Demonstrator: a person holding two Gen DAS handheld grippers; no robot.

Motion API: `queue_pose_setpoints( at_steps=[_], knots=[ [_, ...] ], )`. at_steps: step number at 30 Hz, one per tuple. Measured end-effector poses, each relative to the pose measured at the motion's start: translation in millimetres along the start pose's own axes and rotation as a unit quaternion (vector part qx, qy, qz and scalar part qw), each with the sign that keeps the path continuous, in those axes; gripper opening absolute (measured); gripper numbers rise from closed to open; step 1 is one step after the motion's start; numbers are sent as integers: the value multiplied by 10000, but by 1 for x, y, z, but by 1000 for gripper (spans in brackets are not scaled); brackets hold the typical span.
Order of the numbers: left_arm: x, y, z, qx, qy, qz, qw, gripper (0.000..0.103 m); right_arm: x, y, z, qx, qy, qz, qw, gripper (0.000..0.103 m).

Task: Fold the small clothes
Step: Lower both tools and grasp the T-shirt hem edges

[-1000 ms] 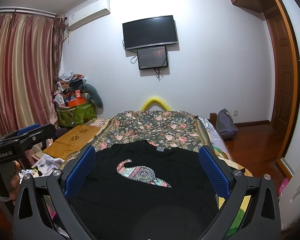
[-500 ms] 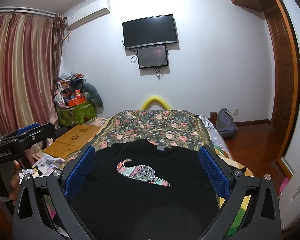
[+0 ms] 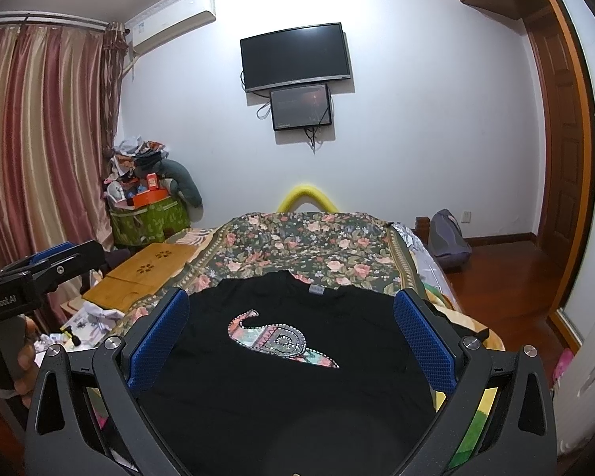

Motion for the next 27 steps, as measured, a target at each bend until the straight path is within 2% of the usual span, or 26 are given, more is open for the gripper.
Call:
queue_pose_setpoints(
  at_steps=[8,13,19,22,25,27],
  knots=[
    [-1,-31,42,302,-341,30,9990,103,-1,21,36,-100,-333,-44,9994,102],
    [-5,-58,103,40,-944,47,9955,103,-1,42,68,-234,-690,-57,9973,102],
    [-20,-82,191,-223,-1843,73,9826,103,2,68,117,-489,-1104,-315,9922,102],
    [-31,-94,237,-434,-2316,-68,9718,103,0,79,141,-576,-1336,-513,9880,102],
    [-43,-106,279,-480,-2686,-54,9620,90,-2,92,168,-547,-1680,-624,9823,102],
    [-51,-112,305,-539,-2918,-4,9550,90,-3,102,186,-538,-1889,-645,9784,100]
  ],
)
Point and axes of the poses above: each gripper's, at about its wrist camera, not at the fingertips, and z roughly the way its jaws point, y to its right, x to its top, the point moved 3 cm from there along z, roughly the way its jaws point, and after that the axes turned 14 degrees about z, right-handed, at the moved point
